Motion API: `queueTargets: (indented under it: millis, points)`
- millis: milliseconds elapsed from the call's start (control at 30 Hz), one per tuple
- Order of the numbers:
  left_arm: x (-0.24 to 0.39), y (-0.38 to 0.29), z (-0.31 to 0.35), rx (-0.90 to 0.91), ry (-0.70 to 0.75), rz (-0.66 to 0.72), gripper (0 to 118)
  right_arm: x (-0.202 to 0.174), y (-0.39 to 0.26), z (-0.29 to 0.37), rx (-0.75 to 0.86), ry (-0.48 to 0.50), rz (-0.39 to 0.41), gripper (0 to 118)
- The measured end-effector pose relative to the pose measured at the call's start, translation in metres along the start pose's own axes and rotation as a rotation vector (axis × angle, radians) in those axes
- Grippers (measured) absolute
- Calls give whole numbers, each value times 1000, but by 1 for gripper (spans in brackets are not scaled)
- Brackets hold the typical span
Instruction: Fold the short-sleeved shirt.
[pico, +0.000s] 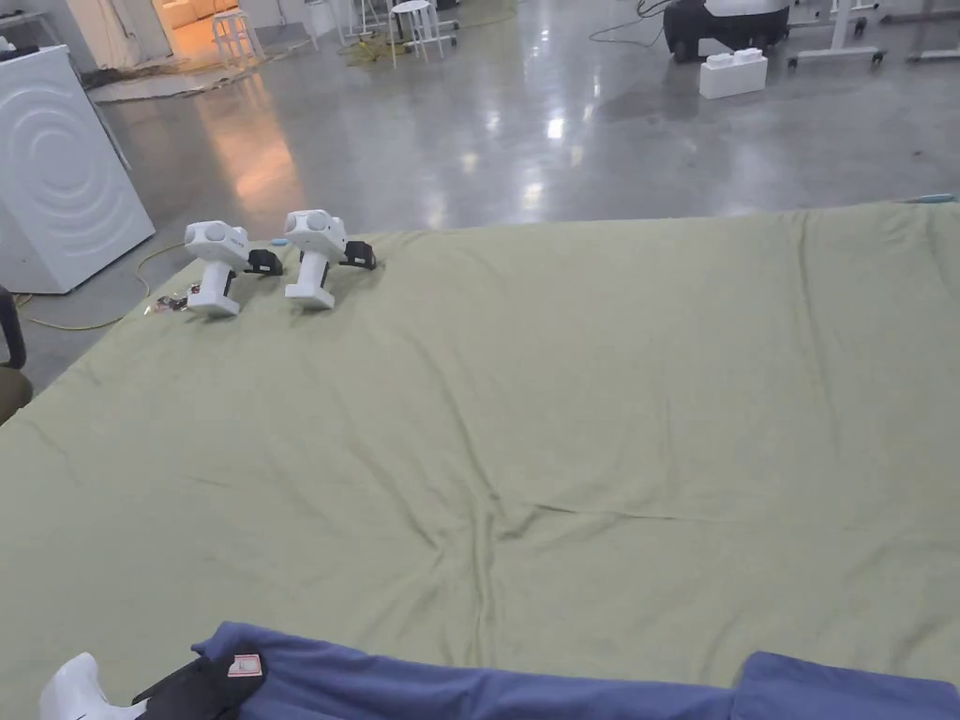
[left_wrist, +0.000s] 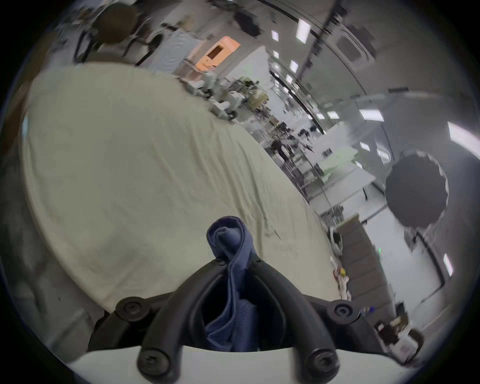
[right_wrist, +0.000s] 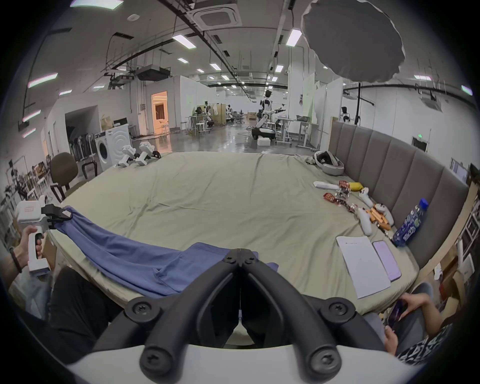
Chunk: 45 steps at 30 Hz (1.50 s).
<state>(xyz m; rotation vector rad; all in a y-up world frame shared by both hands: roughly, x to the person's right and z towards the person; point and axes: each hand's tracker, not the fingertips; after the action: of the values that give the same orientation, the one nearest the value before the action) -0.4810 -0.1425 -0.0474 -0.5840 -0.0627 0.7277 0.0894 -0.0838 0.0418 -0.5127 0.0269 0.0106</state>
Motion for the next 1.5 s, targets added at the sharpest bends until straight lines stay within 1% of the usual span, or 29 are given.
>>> queueTargets:
  millis: [67,167,200,400,433,467,500,533,567,600,633,667,700,733,767,800,833,900,1033,1133,1167,1200,1233,1300,1333,1367,1400,1433,1500]
  points:
    - [49,-18,-12,-26,-64,-73,13,1,1,-1,2,9,-44,2]
    - [100,-52,-52,-106,-180,-121,13,3,3,6,34,49,-108,2]
    - [71,-58,-72,-126,-211,-136,13,4,3,9,37,57,-116,2]
    - [139,-157,-167,-378,-224,-233,13,16,-5,31,40,-13,-105,2]
    - [145,-169,-176,-407,-215,-237,17,21,-8,35,37,-24,-109,2]
    - [164,-181,-177,-433,-197,-253,31,25,-11,37,32,-35,-118,2]
    - [166,-188,-180,-453,-200,-270,67,28,-15,39,26,-46,-130,2]
    - [169,-194,-183,-477,-226,-279,89,33,-18,40,17,-58,-146,2]
    - [173,-194,-181,-503,-236,-294,92,37,-22,40,8,-62,-166,2]
    - [177,-192,-175,-524,-244,-307,92,41,-24,41,0,-65,-184,2]
    - [179,-185,-169,-447,-215,-285,92,44,-27,39,-8,-68,-207,2]
    - [178,-179,-163,-433,-197,-295,90,47,-30,39,-12,-65,-224,2]
    - [175,-171,-156,-419,-201,-284,80,49,-32,38,-13,-63,-238,2]
    - [169,-155,-147,-388,-251,-231,67,51,-34,37,-17,-59,-253,2]
    - [165,-147,-138,-352,-273,-191,49,52,-35,35,-21,-53,-265,2]
    - [163,-143,-135,-323,-253,-177,13,53,-36,34,-23,-49,-272,2]
    - [159,-137,-135,-312,-206,-173,8,54,-37,32,-28,-47,-276,2]
    - [150,-139,-144,-295,-144,-170,8,53,-38,28,-38,-46,-278,2]
    - [137,-176,-183,-509,-229,-47,8,48,-34,31,-39,-31,-267,2]
    - [157,-217,-195,-608,-264,-217,8,43,-33,32,-41,-36,-245,2]
    - [163,-228,-201,-602,-225,-328,8,42,-34,32,-44,-40,-237,2]
    - [164,-232,-202,-555,-222,-389,7,41,-35,30,-49,-44,-236,2]
    - [163,-227,-202,-522,-241,-375,7,40,-35,29,-56,-42,-238,2]
    - [156,-213,-194,-578,-247,-202,8,39,-36,27,-64,-29,-245,2]
    - [151,-203,-181,-519,-275,-171,9,38,-37,26,-65,-19,-247,2]
    - [145,-191,-170,-474,-286,-182,23,37,-37,24,-69,-12,-248,2]
    - [138,-180,-160,-440,-274,-196,68,36,-37,22,-73,-9,-247,2]
    - [125,-168,-147,-407,-226,-186,88,34,-37,20,-77,-5,-245,2]
    - [95,-144,-122,-351,-248,-71,88,31,-38,14,-86,17,-254,2]
